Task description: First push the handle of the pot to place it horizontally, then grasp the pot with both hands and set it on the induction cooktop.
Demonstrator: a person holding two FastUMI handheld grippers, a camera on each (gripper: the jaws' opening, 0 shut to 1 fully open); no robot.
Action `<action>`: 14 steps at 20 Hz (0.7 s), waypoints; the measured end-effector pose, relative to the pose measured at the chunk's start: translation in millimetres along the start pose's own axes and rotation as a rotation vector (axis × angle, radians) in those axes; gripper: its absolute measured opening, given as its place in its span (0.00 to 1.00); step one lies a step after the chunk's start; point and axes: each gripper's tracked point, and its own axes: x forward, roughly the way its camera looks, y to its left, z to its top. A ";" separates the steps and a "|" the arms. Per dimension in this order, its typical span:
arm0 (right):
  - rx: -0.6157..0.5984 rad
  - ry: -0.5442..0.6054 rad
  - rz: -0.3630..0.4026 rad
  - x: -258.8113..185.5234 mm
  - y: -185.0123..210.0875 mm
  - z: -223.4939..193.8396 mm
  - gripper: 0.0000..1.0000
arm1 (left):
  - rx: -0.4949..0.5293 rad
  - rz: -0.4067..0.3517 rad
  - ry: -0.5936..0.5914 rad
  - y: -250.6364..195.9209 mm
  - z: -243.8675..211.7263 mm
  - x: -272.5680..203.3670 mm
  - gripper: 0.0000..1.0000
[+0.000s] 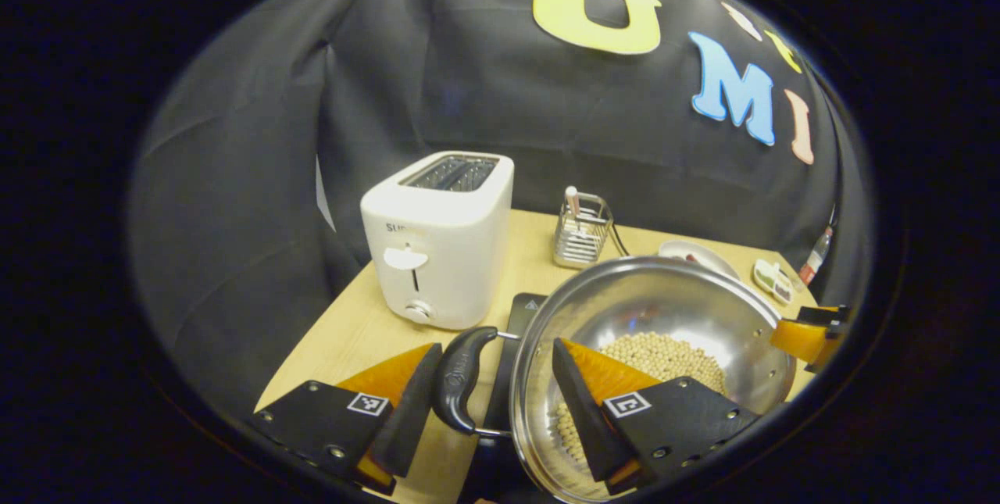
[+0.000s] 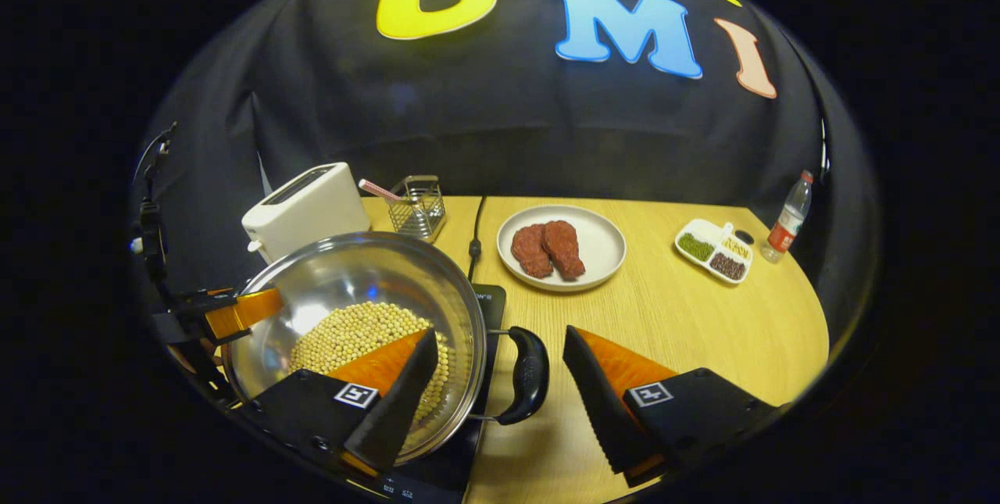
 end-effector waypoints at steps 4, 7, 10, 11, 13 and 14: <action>-0.056 -0.135 -0.009 -37.5 -14.7 30.3 0.97 | 0.008 0.037 -0.139 -11.6 33.4 -34.3 0.82; -0.066 -0.232 -0.008 -66.2 -34.2 52.2 0.97 | 0.018 0.017 -0.254 -40.9 60.4 -69.0 0.84; -0.059 -0.300 -0.020 -95.4 -62.3 65.0 0.97 | 0.004 -0.033 -0.368 -90.0 84.0 -109.6 0.81; -0.060 -0.318 -0.029 -104.9 -73.0 67.0 0.97 | 0.010 -0.045 -0.399 -106.0 90.3 -122.4 0.81; -0.057 -0.354 -0.043 -126.1 -97.9 69.3 0.97 | 0.030 -0.065 -0.438 -141.1 95.8 -148.4 0.81; -0.054 -0.370 -0.045 -137.5 -109.0 69.6 0.97 | 0.037 -0.081 -0.445 -161.1 95.6 -162.7 0.81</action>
